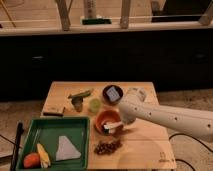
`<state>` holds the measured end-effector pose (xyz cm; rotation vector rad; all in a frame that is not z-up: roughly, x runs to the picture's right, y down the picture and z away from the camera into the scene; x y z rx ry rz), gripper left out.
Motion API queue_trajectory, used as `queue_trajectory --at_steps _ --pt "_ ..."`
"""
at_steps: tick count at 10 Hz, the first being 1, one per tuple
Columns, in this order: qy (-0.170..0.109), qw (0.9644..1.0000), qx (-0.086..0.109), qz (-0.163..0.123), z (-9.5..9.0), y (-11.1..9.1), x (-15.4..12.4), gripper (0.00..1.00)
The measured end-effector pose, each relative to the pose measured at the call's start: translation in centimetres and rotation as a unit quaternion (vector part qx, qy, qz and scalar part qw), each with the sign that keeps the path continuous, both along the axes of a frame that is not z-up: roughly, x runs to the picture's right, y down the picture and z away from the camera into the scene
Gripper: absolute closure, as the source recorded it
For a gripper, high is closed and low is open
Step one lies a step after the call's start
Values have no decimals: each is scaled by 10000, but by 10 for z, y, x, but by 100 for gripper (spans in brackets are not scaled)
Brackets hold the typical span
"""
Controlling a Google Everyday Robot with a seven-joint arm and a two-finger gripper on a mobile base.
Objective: Wipe red bowl with brush
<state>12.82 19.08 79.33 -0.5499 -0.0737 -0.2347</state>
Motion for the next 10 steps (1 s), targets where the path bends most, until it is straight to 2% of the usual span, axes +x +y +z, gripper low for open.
queue_trajectory --at_steps 2,4,6,7,10 --pt "331 9993 21 143 11 -10 29 97" --pt "477 9986 73 196 28 -28 33 97" --pt "499 9985 110 176 42 -42 19 97" --pt "464 9988 120 109 47 -47 3 97" --pt "223 9995 91 -187 50 -46 -38 97"
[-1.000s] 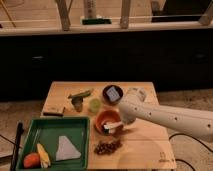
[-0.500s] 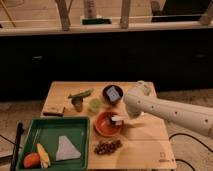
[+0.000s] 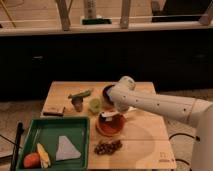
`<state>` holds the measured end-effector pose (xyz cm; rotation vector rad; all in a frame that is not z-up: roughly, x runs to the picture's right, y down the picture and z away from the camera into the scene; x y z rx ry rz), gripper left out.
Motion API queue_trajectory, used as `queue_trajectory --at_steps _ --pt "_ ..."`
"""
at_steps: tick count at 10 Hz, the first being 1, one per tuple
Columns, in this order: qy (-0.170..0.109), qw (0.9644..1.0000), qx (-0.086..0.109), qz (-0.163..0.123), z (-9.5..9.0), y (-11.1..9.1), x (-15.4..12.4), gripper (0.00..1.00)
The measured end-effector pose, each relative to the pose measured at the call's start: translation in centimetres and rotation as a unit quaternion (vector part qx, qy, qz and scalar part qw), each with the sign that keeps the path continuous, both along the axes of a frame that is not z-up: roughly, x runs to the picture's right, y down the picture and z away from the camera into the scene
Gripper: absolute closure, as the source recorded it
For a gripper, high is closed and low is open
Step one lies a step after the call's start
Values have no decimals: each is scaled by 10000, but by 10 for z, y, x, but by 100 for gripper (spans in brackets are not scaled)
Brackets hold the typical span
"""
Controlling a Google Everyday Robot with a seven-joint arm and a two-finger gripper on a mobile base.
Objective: Wipe red bowl with brush
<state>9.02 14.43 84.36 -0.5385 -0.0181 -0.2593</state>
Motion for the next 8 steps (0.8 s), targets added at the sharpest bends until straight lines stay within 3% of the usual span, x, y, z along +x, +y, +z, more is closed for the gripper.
queue_trajectory --at_steps 3,6,8 --pt "-216 9996 -89 -187 -13 18 -18 97" --pt "-177 9997 -159 -95 -24 33 6 97" --pt "8 9998 -172 88 -32 40 45 97"
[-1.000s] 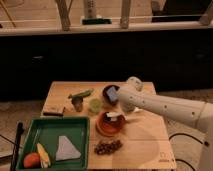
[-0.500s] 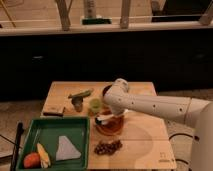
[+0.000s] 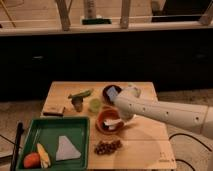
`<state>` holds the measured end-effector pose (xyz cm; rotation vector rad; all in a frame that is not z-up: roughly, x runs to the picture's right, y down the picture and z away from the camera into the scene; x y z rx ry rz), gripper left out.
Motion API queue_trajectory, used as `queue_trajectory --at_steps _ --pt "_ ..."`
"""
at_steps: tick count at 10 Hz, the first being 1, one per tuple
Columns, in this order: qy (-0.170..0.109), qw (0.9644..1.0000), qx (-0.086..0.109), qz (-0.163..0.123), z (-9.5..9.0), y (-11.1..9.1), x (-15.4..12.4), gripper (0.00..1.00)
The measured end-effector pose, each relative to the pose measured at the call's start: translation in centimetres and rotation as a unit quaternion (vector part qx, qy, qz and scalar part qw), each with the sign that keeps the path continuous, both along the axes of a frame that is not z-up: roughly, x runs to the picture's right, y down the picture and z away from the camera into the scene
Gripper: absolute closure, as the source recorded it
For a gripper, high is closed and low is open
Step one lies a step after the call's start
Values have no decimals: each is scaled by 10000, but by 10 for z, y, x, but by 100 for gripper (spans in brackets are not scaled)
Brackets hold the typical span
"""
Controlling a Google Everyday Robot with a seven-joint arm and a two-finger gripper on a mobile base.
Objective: Wipe red bowl with brush
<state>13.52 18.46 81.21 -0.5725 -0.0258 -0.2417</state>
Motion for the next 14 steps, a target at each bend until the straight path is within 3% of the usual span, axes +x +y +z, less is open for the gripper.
queue_trajectory --at_steps 3,6,10,14 --pt "273 9995 21 162 6 -6 25 97" --pt "325 9992 95 213 23 -28 18 97" --pt "89 9999 113 -43 34 -39 -23 97" --pt "-248 9991 14 -330 12 -12 -46 97"
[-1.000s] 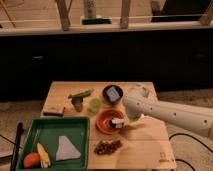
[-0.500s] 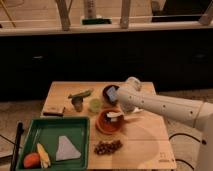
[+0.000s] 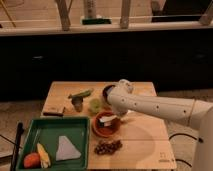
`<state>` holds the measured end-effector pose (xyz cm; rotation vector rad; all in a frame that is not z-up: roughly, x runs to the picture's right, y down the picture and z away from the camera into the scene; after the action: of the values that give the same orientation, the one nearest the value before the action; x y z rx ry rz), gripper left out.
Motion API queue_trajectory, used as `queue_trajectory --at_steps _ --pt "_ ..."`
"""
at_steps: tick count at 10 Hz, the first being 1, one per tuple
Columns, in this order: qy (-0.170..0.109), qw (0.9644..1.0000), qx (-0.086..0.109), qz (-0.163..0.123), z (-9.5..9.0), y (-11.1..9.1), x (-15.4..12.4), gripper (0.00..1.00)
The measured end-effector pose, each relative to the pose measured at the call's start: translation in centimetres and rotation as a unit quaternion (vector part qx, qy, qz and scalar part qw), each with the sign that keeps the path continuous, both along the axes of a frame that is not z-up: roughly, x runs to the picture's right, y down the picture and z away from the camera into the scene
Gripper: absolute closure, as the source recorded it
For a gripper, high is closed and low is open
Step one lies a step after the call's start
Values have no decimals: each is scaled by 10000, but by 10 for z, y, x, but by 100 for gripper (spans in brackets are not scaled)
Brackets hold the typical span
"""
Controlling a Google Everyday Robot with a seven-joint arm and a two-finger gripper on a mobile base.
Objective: Wipe red bowl with brush
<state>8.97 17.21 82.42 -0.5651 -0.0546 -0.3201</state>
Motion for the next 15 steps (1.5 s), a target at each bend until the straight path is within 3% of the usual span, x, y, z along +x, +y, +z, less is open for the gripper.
queue_trajectory --at_steps 4,7,10,13,15 --pt "168 9998 -24 58 -10 11 33 97" --pt "460 9988 22 189 -1 2 56 97" --pt "462 9987 93 180 10 -14 46 97" --pt "150 9997 188 -71 0 -19 8 97" --pt "-64 9995 201 -229 -11 -11 -4 97"
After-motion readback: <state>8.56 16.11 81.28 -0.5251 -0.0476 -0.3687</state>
